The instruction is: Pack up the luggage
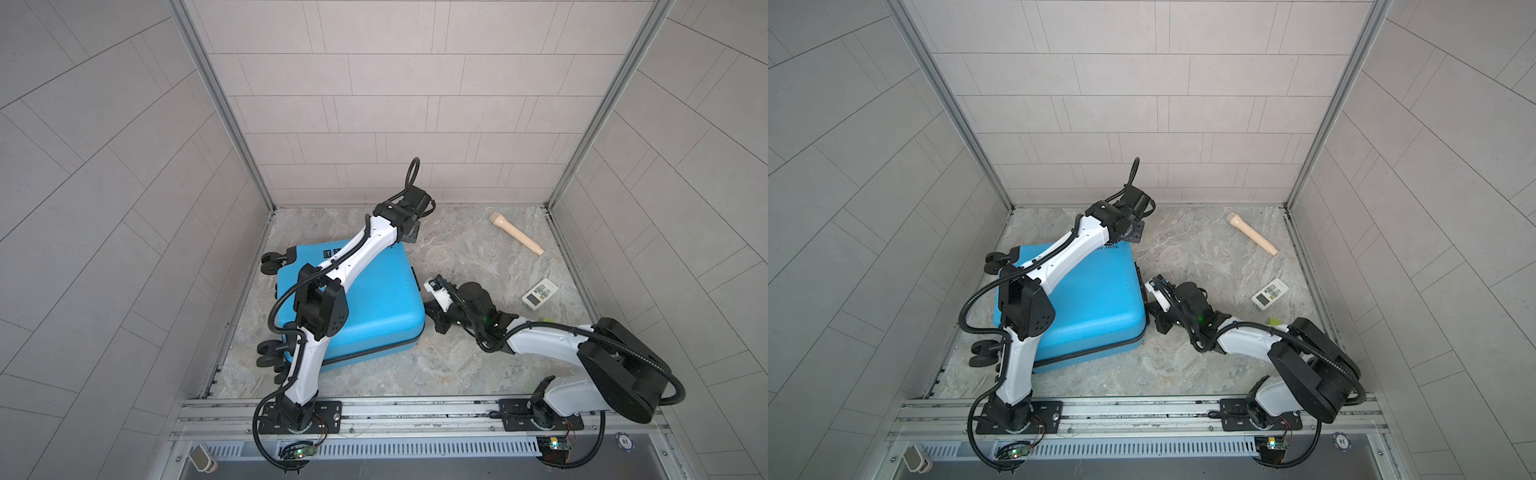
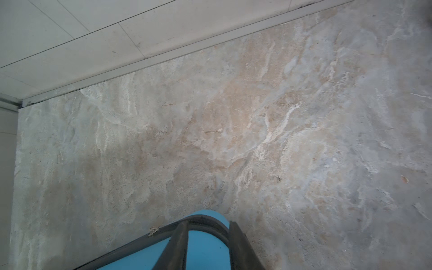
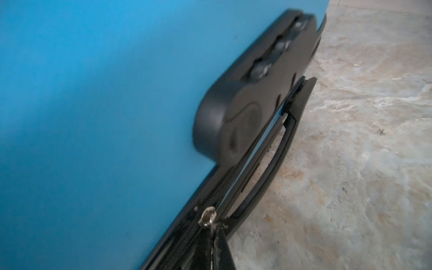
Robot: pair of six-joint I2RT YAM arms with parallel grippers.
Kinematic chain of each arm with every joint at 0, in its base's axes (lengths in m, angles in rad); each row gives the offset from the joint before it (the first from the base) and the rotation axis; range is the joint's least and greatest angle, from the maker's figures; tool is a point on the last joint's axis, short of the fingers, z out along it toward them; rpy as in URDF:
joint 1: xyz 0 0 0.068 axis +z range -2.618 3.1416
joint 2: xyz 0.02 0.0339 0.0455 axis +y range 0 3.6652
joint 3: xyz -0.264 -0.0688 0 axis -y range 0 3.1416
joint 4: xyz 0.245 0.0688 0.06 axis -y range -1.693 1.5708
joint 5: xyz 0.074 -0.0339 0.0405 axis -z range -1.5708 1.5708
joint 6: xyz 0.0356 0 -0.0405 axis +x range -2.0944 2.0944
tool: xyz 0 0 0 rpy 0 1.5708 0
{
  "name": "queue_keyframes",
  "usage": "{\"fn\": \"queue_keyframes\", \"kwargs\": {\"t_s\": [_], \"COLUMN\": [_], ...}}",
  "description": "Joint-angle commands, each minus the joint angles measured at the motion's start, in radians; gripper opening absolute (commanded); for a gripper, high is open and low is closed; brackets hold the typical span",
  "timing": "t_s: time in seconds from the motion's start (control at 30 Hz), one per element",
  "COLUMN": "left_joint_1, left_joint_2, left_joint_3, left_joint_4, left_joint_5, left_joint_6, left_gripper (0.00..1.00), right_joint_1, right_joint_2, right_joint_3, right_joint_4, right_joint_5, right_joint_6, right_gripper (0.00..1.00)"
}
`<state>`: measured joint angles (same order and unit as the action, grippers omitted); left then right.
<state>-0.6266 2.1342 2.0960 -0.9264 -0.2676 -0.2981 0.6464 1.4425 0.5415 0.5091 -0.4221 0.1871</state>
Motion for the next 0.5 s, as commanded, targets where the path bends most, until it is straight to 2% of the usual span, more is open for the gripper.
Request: {"fn": "queue_keyframes", "kwargs": {"t_s": [0.0,0.23,0.37,0.47], "left_joint_1": [-0.044,-0.043,-0.043,-0.040], "left_joint_2": [0.113,0.106,0.105,0.091], "left_joint_3": [-0.096,-0.087,-0.088,-0.085], "left_joint_4": [-0.381,-0.370,-0.371,-0.356], "left_joint_5": [0.205,0.222,0.215,0.175], "left_joint_6": [-0.070,-0.075,-0.075,-0.084], "left_gripper": [0.34,0.33,0.33,0.32], "right_joint_1": [-0.108,-0.241,-0.271,-0.269], "right_joint_2": [0.062,0.222,0.308,0.324], "right_joint_3": [0.115,0.198,0.272,0.282], "right_joint_4": [0.219,0.368,0.434,0.465], "right_joint_5": [0.107,-0.056,-0.124,-0.142], "right_joint_6": [0.042,0.172,0.253,0.269], "right_gripper": [0.00,0.00,0.00,0.00]}}
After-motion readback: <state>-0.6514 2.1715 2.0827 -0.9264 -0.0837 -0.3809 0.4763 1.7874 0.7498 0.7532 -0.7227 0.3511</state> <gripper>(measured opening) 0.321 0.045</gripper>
